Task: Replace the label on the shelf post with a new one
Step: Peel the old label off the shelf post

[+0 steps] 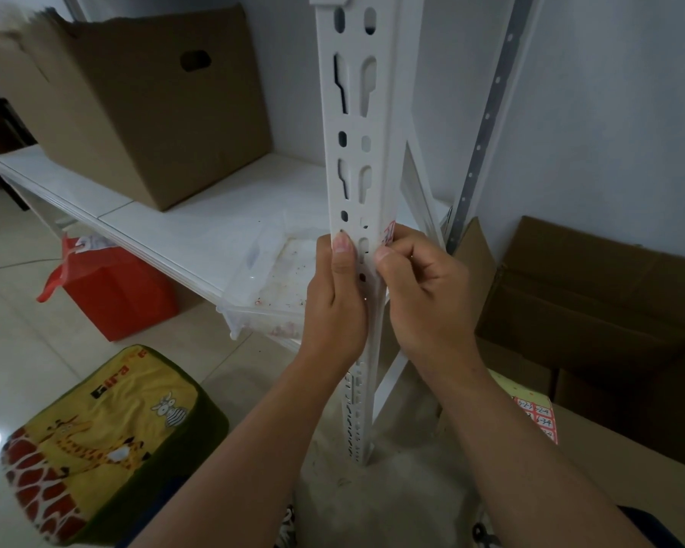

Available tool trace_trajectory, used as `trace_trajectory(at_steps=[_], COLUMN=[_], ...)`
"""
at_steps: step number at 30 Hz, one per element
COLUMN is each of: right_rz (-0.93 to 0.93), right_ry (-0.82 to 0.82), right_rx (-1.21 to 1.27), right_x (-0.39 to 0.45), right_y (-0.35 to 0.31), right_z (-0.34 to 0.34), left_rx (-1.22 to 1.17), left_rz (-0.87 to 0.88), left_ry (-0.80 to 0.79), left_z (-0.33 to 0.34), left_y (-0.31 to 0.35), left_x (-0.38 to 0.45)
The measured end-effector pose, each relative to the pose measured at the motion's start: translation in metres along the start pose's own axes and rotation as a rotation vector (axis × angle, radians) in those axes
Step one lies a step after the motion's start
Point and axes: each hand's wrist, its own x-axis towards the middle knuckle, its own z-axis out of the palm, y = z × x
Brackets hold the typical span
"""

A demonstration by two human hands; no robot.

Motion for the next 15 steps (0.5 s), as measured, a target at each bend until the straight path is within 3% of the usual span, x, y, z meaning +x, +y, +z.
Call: trace_trajectory(at_steps=[15], right_rz=[-0.103], right_ry=[-0.036], right_rx=[-0.072], right_x=[-0.0010], right_y=[0.0037], right_z=[-0.0018], left_rx=[-0.004], left_rz=[0.010], left_ry=[0.017], left_z=[0.0005], left_y=[-0.0010], left_x=[-0.0005])
